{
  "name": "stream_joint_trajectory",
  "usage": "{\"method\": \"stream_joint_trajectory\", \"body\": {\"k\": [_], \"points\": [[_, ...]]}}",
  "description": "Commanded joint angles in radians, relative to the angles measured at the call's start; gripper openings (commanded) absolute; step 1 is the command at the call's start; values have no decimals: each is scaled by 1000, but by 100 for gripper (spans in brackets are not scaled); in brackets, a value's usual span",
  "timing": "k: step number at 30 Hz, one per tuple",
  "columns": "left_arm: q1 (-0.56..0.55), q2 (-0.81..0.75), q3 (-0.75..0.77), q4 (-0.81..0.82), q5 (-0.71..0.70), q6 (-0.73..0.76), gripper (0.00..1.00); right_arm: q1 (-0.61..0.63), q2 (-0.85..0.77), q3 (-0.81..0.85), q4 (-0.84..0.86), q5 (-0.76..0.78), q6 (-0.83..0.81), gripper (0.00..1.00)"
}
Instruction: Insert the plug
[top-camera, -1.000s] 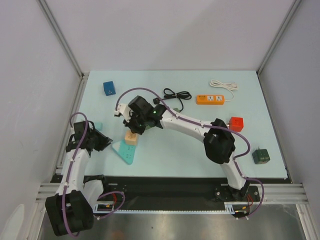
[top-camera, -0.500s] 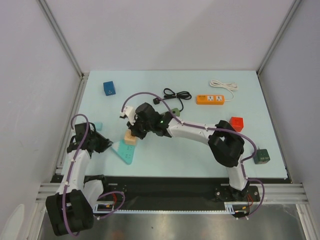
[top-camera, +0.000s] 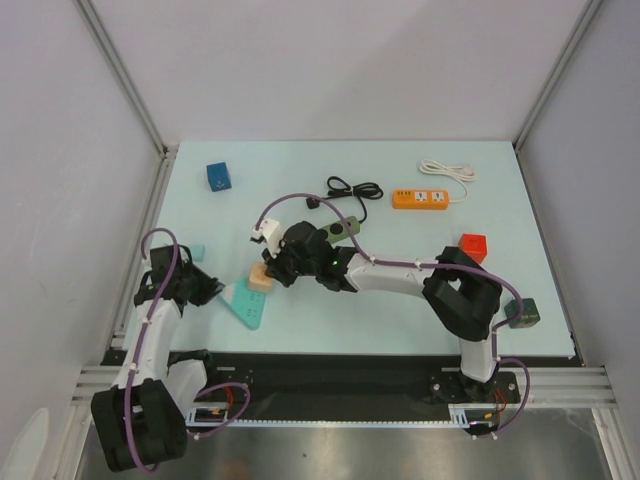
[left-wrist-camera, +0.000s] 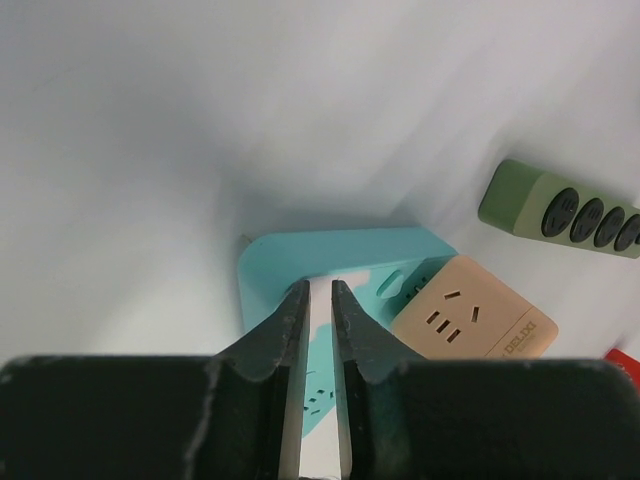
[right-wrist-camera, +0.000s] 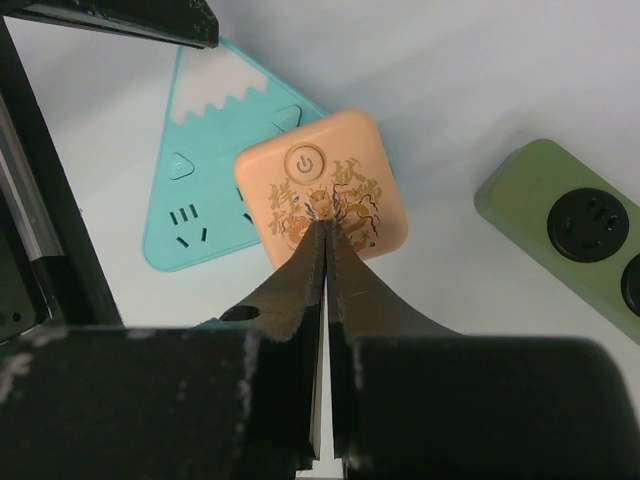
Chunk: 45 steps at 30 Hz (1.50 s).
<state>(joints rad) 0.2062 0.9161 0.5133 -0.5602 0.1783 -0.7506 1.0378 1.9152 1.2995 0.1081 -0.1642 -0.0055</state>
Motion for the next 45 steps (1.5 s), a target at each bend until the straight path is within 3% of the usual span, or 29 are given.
{"method": "stream_joint_trajectory", "body": {"k": [1,9,13,16,18,20,23,30,35,45], "points": [[-10,0,-4,8,-20,4,19,30,77,-51,-145,2,13,0],[-16,-8,2,17,-2,3,20,33,65,107,-280,34,-30,0],[-14,16,62,14,17,43,29,15,35,236,-361,32,-63,12],[-16,21,132,-3,26,56,31,-10,12,334,-410,2,-71,13],[-14,20,175,0,41,72,28,-18,-5,371,-432,-26,-59,9],[-14,9,195,3,18,70,14,-21,-12,420,-458,-32,-53,1],[-14,-5,182,-7,-7,56,4,-18,7,474,-505,-5,-54,0],[-16,-10,108,-4,-14,46,3,14,71,348,-417,-28,1,0],[-14,-13,80,6,-26,46,2,44,206,380,-450,-5,32,0],[-16,-5,74,22,-13,42,3,28,101,445,-499,38,9,0]]}}
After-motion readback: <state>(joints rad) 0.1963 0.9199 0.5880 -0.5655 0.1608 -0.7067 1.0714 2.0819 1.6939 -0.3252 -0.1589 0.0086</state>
